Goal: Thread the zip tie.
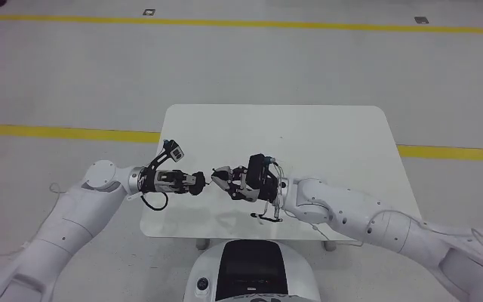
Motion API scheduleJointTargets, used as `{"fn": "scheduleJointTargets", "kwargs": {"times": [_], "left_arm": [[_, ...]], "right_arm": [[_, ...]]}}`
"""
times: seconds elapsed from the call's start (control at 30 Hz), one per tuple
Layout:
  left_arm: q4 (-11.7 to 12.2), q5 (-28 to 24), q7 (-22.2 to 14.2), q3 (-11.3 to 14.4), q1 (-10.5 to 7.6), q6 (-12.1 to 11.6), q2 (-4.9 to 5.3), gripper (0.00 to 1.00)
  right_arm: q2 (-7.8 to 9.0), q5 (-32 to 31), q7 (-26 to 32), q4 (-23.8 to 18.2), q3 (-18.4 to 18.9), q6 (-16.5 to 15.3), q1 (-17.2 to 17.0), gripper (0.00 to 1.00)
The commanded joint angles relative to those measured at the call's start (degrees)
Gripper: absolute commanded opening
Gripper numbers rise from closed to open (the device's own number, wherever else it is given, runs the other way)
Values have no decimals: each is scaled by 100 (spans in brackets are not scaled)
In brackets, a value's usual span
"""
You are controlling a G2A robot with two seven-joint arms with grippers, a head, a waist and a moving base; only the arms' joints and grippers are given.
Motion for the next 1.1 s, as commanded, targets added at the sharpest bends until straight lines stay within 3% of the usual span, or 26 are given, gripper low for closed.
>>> {"fn": "scheduleJointTargets", "kwargs": {"times": [0.0, 0.57, 1.07], "left_arm": [[0, 0, 0, 0, 0, 0, 0, 0], [0, 0, 0, 0, 0, 0, 0, 0], [0, 0, 0, 0, 0, 0, 0, 0]], "right_arm": [[6, 3, -7, -1, 0, 0, -7, 0], [26, 31, 87, 20, 0, 0, -62, 0], [-77, 15, 203, 5, 0, 0, -98, 0]]}}
